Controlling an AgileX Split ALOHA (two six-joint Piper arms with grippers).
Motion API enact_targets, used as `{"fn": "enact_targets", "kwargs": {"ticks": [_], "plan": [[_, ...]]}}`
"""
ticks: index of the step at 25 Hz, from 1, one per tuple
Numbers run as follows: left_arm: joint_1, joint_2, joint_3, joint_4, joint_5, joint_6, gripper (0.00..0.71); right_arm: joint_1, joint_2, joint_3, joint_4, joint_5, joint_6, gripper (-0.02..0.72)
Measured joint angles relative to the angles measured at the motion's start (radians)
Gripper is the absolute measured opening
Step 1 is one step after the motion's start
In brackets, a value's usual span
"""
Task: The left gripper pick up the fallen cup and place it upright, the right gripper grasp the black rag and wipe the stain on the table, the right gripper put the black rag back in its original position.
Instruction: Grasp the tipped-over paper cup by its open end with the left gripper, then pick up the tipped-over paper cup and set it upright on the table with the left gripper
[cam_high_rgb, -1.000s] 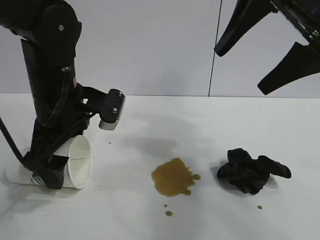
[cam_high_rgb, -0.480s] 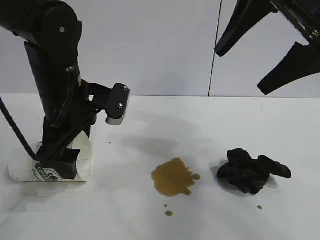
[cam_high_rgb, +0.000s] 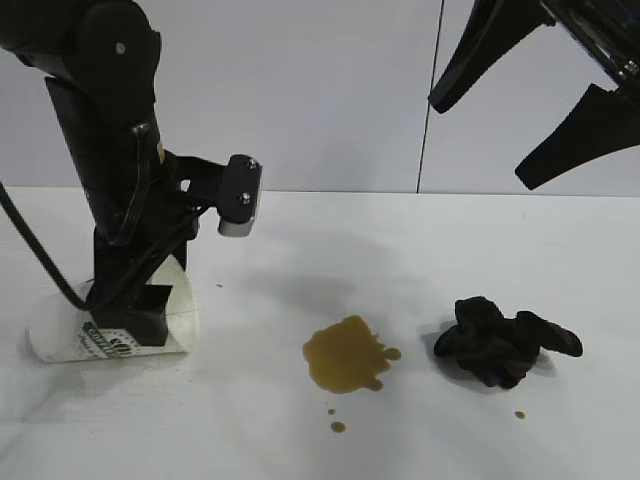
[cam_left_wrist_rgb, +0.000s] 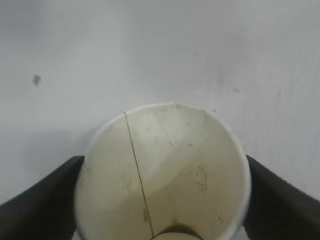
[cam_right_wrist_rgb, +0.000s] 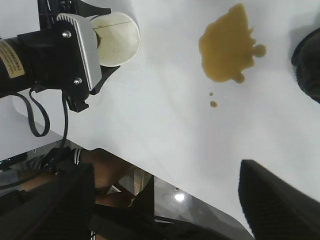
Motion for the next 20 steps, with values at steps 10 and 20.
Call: {"fn": "enact_targets", "kwargs": {"ticks": [10,20], "plan": [[0.141,-0.145,0.006,-0.703,-0.076,0.432,0.560,0.000,0.000,0.000,0.000,0.000,0.000,0.545],[0.477,-0.146,0.149,-1.398,0.189,1.018,0.560,0.000,0.000,0.000,0.000,0.001,0.000,0.545]]}}
